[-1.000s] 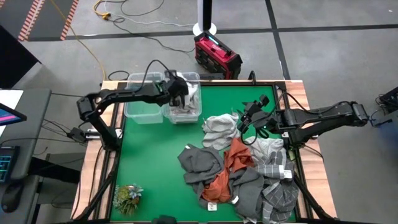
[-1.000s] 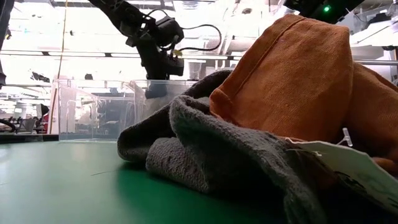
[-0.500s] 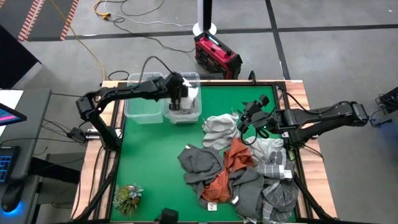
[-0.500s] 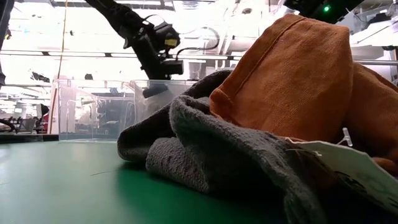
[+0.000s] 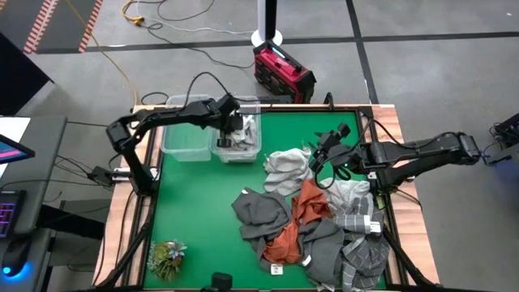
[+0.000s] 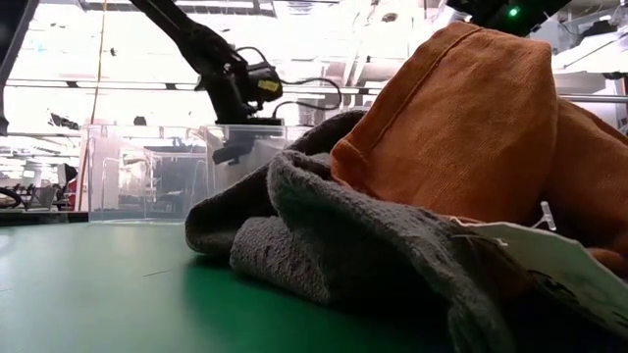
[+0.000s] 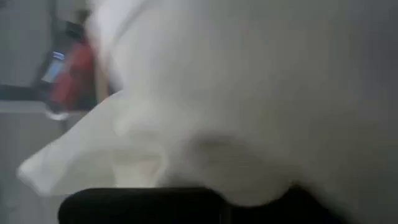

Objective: Sort towels by color in basket
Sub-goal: Put the white towel into the right transparent bin

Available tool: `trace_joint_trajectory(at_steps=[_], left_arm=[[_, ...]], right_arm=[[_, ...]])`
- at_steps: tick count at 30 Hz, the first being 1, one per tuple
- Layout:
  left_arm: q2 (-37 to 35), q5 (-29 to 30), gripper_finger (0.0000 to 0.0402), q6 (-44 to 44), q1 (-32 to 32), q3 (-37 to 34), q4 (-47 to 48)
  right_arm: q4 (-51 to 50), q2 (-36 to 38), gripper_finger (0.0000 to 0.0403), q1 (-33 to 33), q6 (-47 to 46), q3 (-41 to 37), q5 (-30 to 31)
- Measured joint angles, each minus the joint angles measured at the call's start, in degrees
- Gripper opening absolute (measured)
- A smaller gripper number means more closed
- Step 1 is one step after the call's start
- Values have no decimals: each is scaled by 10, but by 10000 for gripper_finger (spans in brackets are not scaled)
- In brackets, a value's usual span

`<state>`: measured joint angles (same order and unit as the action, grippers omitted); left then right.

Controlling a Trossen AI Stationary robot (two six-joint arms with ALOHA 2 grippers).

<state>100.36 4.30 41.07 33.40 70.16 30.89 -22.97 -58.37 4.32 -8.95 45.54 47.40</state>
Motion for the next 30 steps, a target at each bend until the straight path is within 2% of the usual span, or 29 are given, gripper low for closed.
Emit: trace_joint_trajectory(at_steps=[8, 17, 20, 25, 27, 30], left_arm=[[27, 3, 13, -68, -1, 9, 4], [27, 9, 79, -83, -8, 8, -1], [27, 37, 112, -81, -16, 8, -4], [28, 172, 167, -78, -46, 16, 15], [28, 179, 183, -78, -54, 36, 53], [29, 159, 198, -85, -63, 77, 120]], right_arm=[[1, 0, 210, -8, 13, 0, -10], [1, 0, 210, -9, 8, 0, -11], [1, 0, 210, -6, 4, 0, -11], [1, 0, 210, -6, 4, 0, -11], [1, 0, 210, -6, 4, 0, -11], [1, 0, 210, -6, 4, 0, -11]])
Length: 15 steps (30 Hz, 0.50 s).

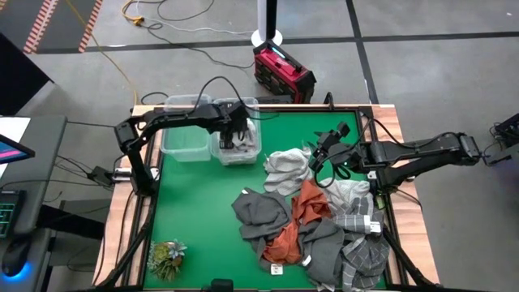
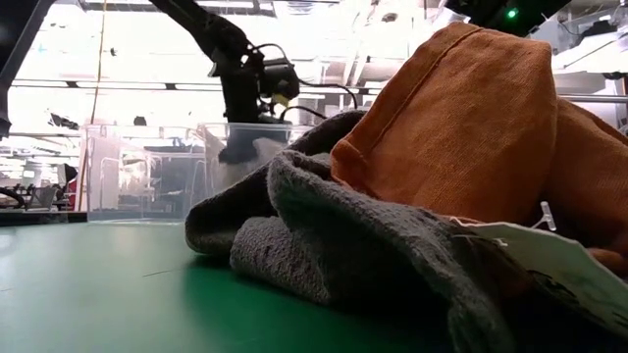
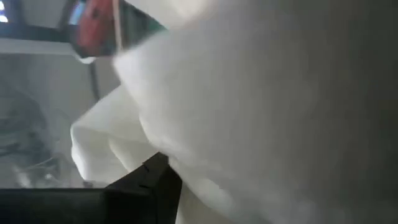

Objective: Sort towels by color in basket
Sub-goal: Put the white towel into the right transparent bin

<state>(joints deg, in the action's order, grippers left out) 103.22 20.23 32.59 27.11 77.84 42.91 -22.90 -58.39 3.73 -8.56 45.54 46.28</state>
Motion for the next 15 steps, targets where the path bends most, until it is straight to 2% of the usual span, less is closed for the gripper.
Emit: trace_joint_trajectory(at_steps=[5, 9, 15], left_arm=[[0, -49, 200, -40, -2, 69, 90], [0, -50, 200, -50, -2, 107, 139], [-1, -50, 199, -35, -2, 143, 166]], right_arm=[[-1, 0, 210, 0, 0, 0, 0], [-4, 0, 210, 0, -5, 0, -10], [-4, 0, 210, 0, -6, 0, -14]])
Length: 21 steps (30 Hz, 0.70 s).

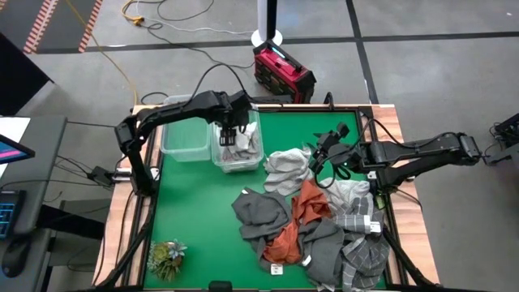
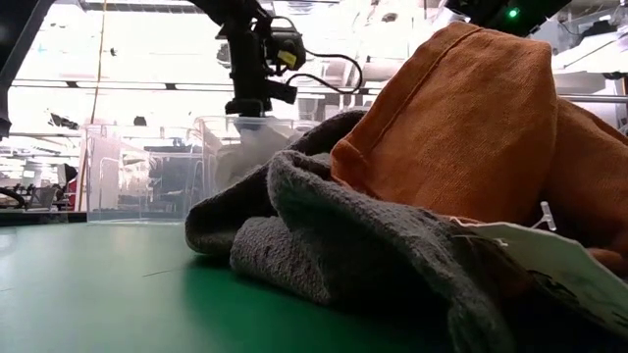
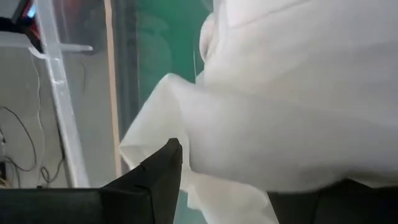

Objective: Sort towels by color in basket
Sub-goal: Put the white towel into the right transparent bin

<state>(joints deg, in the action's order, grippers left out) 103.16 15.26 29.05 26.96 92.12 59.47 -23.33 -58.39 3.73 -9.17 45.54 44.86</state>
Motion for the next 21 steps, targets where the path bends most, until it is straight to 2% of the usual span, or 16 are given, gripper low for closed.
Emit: trace_joint_trajectory(at_steps=[11, 21], left_arm=[[0, 2, 197, 19, 4, 32, 64], [-1, -13, 153, -8, 4, 89, 113]], right_arm=[[-2, 0, 210, 0, 0, 0, 0], [-4, 0, 210, 0, -9, 0, 0]])
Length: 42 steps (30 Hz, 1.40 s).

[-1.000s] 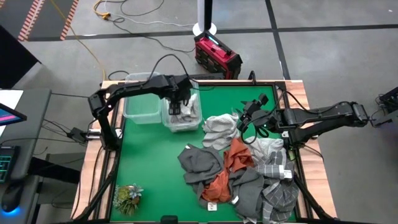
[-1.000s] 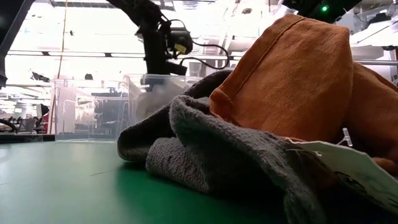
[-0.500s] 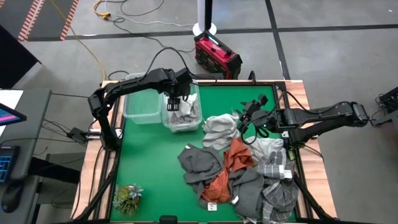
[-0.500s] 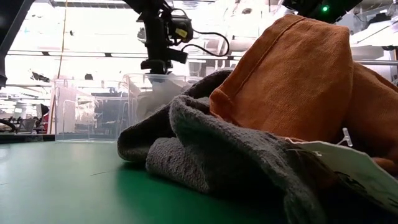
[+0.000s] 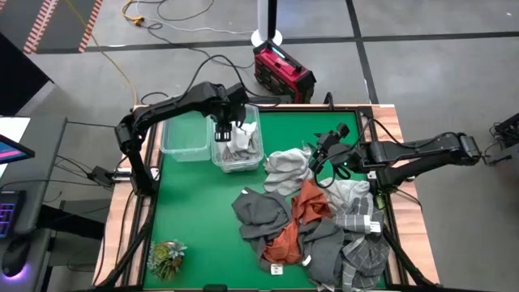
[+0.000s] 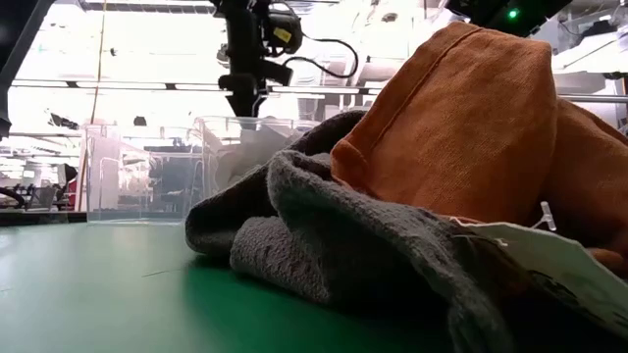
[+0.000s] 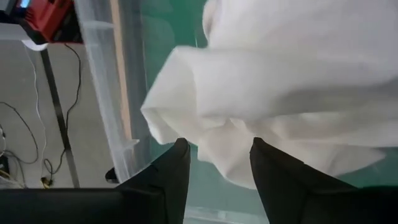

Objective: Sort towels by color in basket
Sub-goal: Put the white towel into the right transparent bin

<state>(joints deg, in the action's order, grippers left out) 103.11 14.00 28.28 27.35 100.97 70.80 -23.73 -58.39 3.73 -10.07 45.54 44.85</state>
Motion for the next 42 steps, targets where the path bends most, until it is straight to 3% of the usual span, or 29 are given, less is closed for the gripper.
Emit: trace_joint_trajectory(at_steps=[5, 13, 25, 29, 34, 42], left_arm=[[-1, -57, 149, -21, -11, 20, -5], [-1, -78, 149, -14, -49, 11, -79], [1, -108, 149, 9, -26, -212, -301], [-1, -110, 149, 10, -19, -219, -294], [-33, -103, 149, 10, -18, -173, -233], [-121, -98, 149, -25, -19, -129, -232]], right_arm=[[1, -5, 210, 0, -1, 0, -3], [4, -42, 210, -19, 0, 0, -16], [7, -54, 210, -22, 21, 0, -16], [9, -54, 210, -23, 29, 0, -16], [18, -54, 210, -23, 33, 0, -21], [50, -76, 210, -39, 31, 0, -176]])
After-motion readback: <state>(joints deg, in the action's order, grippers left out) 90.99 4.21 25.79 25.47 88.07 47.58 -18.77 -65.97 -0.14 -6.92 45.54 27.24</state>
